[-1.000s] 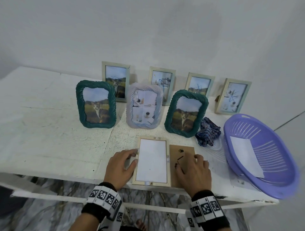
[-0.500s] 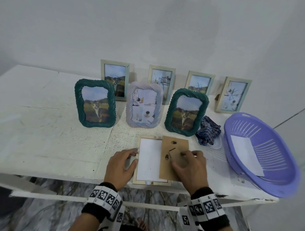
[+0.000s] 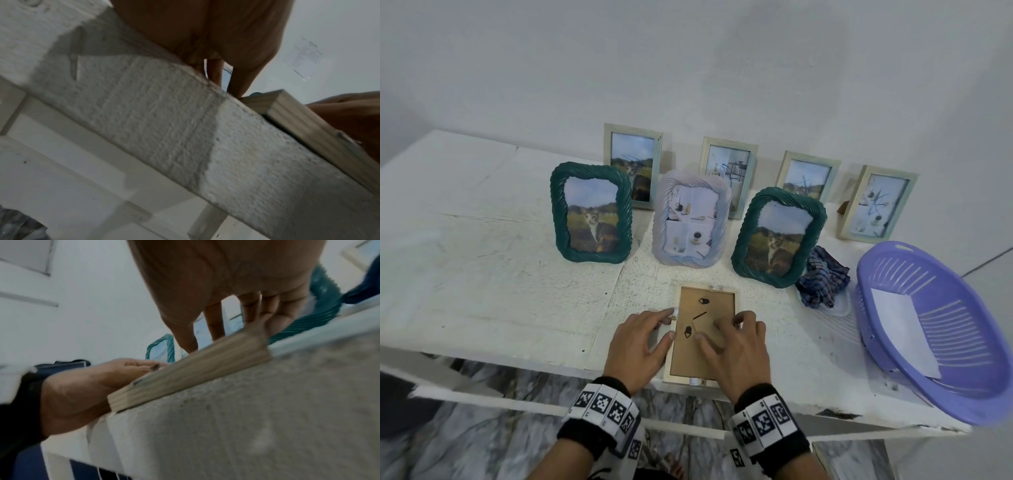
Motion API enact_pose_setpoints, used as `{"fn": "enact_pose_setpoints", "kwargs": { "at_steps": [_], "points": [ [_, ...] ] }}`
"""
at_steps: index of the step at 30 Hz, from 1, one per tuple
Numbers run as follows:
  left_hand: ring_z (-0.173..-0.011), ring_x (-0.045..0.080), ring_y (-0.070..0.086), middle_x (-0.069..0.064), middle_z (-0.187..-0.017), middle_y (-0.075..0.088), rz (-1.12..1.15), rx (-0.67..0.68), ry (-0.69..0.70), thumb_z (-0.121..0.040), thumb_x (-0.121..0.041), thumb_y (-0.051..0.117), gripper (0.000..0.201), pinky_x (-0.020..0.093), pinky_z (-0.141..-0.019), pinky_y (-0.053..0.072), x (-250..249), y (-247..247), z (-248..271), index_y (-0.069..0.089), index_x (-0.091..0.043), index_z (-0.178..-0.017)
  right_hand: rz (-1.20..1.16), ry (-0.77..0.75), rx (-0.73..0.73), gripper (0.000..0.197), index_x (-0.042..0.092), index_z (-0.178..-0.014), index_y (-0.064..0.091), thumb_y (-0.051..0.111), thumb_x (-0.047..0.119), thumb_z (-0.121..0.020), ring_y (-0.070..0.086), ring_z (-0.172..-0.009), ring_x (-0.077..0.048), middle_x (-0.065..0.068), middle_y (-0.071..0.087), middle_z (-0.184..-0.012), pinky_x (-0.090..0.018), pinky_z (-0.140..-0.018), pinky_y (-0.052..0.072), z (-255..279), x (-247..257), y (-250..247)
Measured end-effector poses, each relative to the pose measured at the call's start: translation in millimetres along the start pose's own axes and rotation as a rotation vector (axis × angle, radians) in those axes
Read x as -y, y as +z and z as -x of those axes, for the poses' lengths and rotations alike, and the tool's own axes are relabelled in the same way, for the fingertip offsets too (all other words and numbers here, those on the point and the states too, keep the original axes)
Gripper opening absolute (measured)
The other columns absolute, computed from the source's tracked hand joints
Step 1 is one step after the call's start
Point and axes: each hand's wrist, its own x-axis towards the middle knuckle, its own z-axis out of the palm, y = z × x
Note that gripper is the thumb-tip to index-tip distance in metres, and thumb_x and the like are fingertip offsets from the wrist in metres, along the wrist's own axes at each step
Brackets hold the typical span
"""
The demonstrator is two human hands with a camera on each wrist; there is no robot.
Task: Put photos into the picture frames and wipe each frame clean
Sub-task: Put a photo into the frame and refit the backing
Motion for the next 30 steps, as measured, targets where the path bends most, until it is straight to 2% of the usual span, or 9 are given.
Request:
{"fn": "enact_pose_setpoints", "kwargs": {
  "at_steps": [4, 7, 11, 14, 16, 18, 23, 28, 30],
  "points": [
    [-0.095, 0.006, 0.054, -0.021, -0.105, 0.062, 0.001, -0.002, -0.001, -0.086, -0.051, 0.045, 0.048, 0.036, -0.084, 0.046, 1, 1, 0, 0.057, -0.032, -0.129, -0.241, 0.052, 0.105, 0.030, 0.017, -0.115, 0.064, 0.061, 0.018, -0.086, 0.052, -0.093, -0.022, -0.007, 0.050, -0.113, -0.029, -0.078, 0.048, -7, -33, -8],
    [-0.096, 0.008, 0.054, -0.019, -0.107, 0.062, -0.027, 0.005, 0.006, -0.087, -0.051, 0.043, 0.049, 0.038, -0.084, 0.046, 1, 2, 0, 0.057, -0.031, -0.130, -0.344, 0.001, 0.189, 0.028, 0.018, -0.110, 0.065, 0.059, 0.005, -0.086, 0.055, -0.079, -0.010, -0.001, 0.060, -0.100, -0.018, -0.071, 0.044, -16, -56, -16],
    [-0.097, 0.008, 0.053, -0.020, -0.108, 0.060, -0.035, 0.003, 0.007, -0.088, -0.051, 0.042, 0.049, 0.038, -0.084, 0.045, -1, 1, 1, 0.056, -0.032, -0.130, -0.379, -0.055, 0.356, 0.022, 0.026, -0.100, 0.063, 0.063, 0.010, -0.086, 0.056, -0.079, -0.008, 0.006, 0.060, -0.094, -0.020, -0.074, 0.047, -33, -70, -25],
    [-0.095, 0.009, 0.054, -0.018, -0.107, 0.061, -0.034, -0.002, 0.015, -0.087, -0.050, 0.042, 0.049, 0.039, -0.083, 0.045, -3, 1, 1, 0.056, -0.030, -0.130, -0.411, -0.061, 0.493, 0.021, 0.031, -0.094, 0.061, 0.065, 0.012, -0.086, 0.053, -0.066, -0.006, 0.008, 0.059, -0.088, -0.019, -0.065, 0.045, -48, -74, -31],
    [-0.095, 0.010, 0.054, -0.016, -0.107, 0.061, -0.048, 0.003, 0.018, -0.088, -0.051, 0.041, 0.050, 0.039, -0.082, 0.045, -3, 1, 1, 0.055, -0.029, -0.132, -0.460, -0.055, 0.529, 0.019, 0.028, -0.091, 0.063, 0.065, 0.009, -0.086, 0.051, -0.060, -0.008, 0.006, 0.058, -0.084, -0.021, -0.058, 0.045, -54, -75, -31],
    [-0.096, 0.011, 0.053, -0.013, -0.109, 0.062, -0.070, 0.019, 0.027, -0.089, -0.051, 0.039, 0.052, 0.039, -0.081, 0.045, -2, 1, 1, 0.054, -0.028, -0.134, -0.485, -0.041, 0.552, 0.014, 0.021, -0.092, 0.063, 0.064, 0.008, -0.087, 0.050, -0.056, -0.009, 0.004, 0.057, -0.080, -0.022, -0.053, 0.046, -58, -75, -32],
    [-0.099, 0.014, 0.052, -0.007, -0.116, 0.061, -0.137, 0.046, 0.052, -0.093, -0.048, 0.036, 0.051, 0.040, -0.082, 0.045, -1, 3, 1, 0.051, -0.026, -0.136, -0.438, -0.061, 0.569, 0.013, 0.025, -0.088, 0.058, 0.065, 0.014, -0.087, 0.047, -0.051, -0.001, 0.005, 0.059, -0.075, -0.018, -0.055, 0.043, -60, -74, -30],
    [-0.099, 0.016, 0.050, -0.005, -0.120, 0.057, -0.224, 0.056, 0.080, -0.095, -0.042, 0.031, 0.048, 0.038, -0.079, 0.044, -6, 2, 3, 0.050, -0.023, -0.136, -0.361, -0.071, 0.472, 0.019, 0.018, -0.080, 0.054, 0.072, 0.024, -0.083, 0.046, -0.061, -0.001, 0.010, 0.055, -0.071, -0.018, -0.061, 0.040, -60, -70, -25],
    [-0.098, 0.016, 0.050, -0.005, -0.120, 0.056, -0.268, 0.060, 0.097, -0.096, -0.038, 0.030, 0.046, 0.035, -0.077, 0.042, -8, 2, 3, 0.049, -0.024, -0.135, -0.343, -0.086, 0.461, 0.021, 0.021, -0.077, 0.051, 0.071, 0.025, -0.084, 0.047, -0.065, -0.004, 0.011, 0.054, -0.071, -0.019, -0.063, 0.041, -60, -68, -24]
  ]
}}
